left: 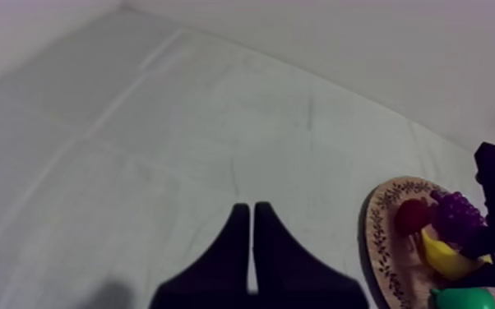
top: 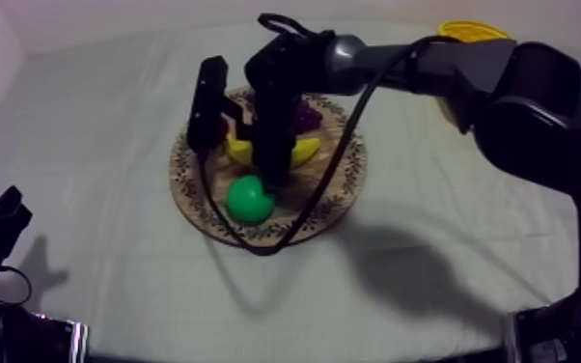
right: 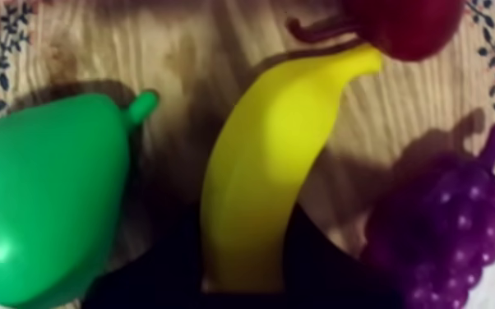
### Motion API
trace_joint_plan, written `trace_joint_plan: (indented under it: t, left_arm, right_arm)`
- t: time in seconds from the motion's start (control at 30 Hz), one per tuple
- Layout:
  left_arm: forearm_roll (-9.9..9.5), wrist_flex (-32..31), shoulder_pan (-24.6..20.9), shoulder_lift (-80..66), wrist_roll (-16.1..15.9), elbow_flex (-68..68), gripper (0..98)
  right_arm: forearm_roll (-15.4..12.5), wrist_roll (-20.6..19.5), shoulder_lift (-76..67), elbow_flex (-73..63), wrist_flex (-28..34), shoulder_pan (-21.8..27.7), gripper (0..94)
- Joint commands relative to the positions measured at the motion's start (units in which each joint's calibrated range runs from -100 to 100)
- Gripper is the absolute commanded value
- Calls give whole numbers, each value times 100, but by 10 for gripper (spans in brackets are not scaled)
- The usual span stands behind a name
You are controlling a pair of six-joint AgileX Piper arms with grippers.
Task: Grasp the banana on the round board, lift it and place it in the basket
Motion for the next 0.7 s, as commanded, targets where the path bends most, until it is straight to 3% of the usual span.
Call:
trace_joint_plan:
  t: [0.0,0.4,0.67]
  left_arm:
    - [-3,0,-1,-5,1,-1,1]
    - [-3,0,-1,-5,2,-1,1]
    - [-3,0,-1,-5,-1,-1,1]
  right_arm:
    - [7,-23,-223,34,-17,31,143]
    - [49,-39,-2366,538,-43,519,132]
    - [269,-472,-3862,1182,-804,1342,135]
